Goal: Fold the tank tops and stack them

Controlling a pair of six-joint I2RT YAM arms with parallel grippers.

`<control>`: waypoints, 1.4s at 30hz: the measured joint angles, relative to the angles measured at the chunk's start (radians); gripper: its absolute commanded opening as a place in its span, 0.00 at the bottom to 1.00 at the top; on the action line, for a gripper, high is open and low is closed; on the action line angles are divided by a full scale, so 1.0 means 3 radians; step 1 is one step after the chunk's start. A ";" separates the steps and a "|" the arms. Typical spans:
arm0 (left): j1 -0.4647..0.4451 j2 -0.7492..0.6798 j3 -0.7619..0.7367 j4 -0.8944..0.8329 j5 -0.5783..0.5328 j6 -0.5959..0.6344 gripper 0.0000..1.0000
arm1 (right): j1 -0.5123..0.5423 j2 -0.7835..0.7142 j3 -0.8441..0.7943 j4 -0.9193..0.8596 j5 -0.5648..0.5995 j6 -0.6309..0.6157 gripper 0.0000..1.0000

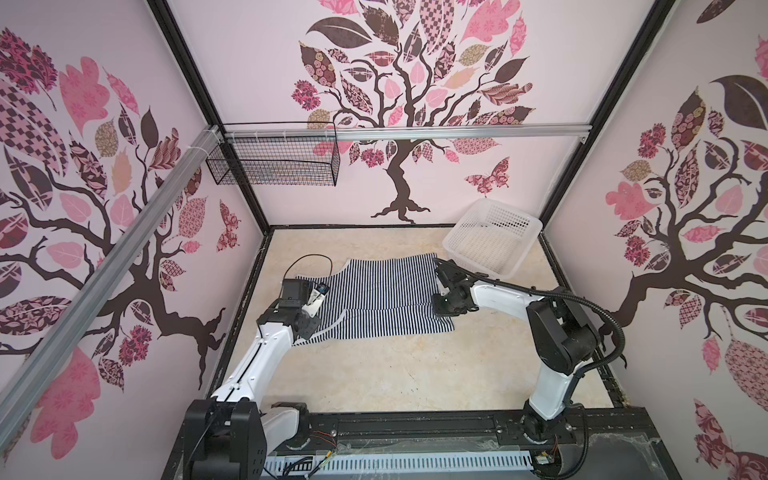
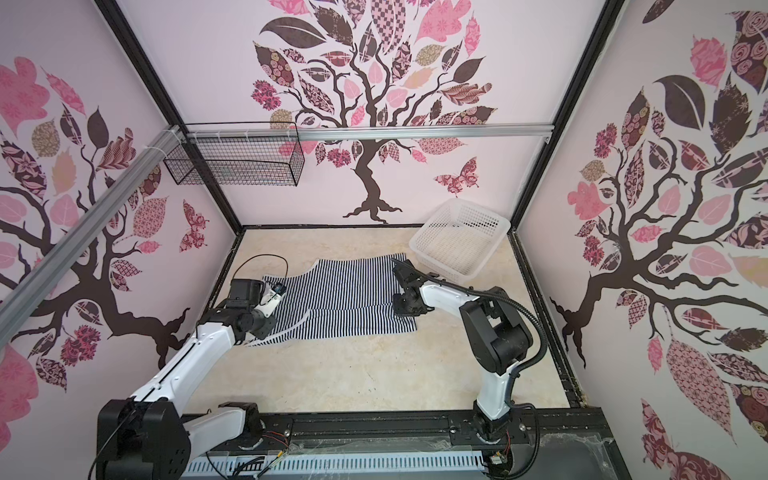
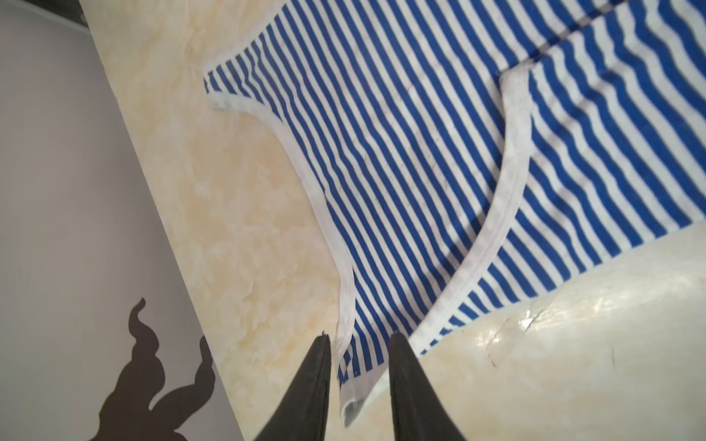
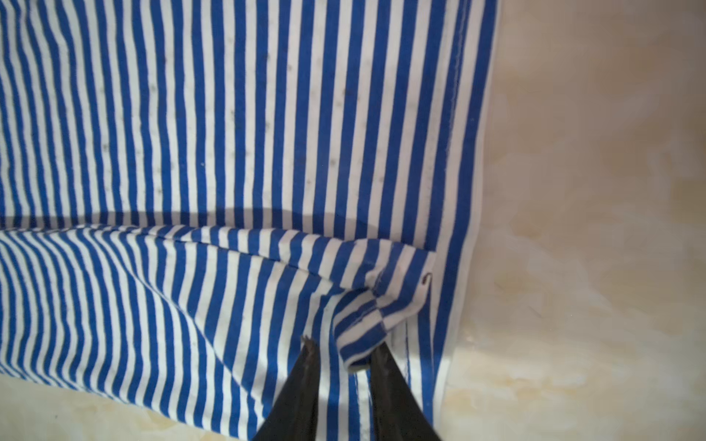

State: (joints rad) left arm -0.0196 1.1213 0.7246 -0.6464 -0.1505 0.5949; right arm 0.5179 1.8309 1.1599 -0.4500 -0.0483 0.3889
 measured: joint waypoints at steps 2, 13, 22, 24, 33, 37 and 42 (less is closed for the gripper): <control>0.0112 -0.0165 -0.0100 -0.0048 0.0075 0.0055 0.30 | 0.0000 0.0000 0.0001 0.0013 0.0004 0.0008 0.17; 0.0543 -0.0507 -0.0453 -0.0198 0.0340 0.0327 0.30 | -0.0001 -0.0005 0.0074 -0.0072 0.0252 -0.0027 0.00; 0.1081 -0.0304 -0.0315 -0.0346 0.0687 0.0429 0.30 | -0.0011 -0.0008 0.0248 -0.0285 0.0562 -0.0055 0.34; 0.1099 -0.0284 -0.0290 -0.0359 0.0739 0.0453 0.30 | 0.0022 -0.0010 0.0259 -0.0295 0.0649 -0.0034 0.43; 0.1151 -0.0076 -0.0187 -0.0553 0.1087 0.0530 0.35 | 0.0514 -0.0689 -0.0140 -0.0237 0.0518 0.0151 0.49; 0.1249 0.0153 -0.0058 -0.0645 0.1289 0.0586 0.36 | 0.0595 -0.0900 -0.0449 -0.0074 0.0295 0.0268 0.49; 0.1301 0.0415 0.0055 -0.0687 0.1471 0.0652 0.36 | 0.0595 -0.0928 -0.0796 0.0052 0.0111 0.0380 0.46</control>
State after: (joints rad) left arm 0.3706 1.2457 0.7410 -0.8524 0.2909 0.7906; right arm 0.6964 1.5524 0.9211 -0.4343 -0.0151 0.5030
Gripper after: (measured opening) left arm 0.363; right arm 0.465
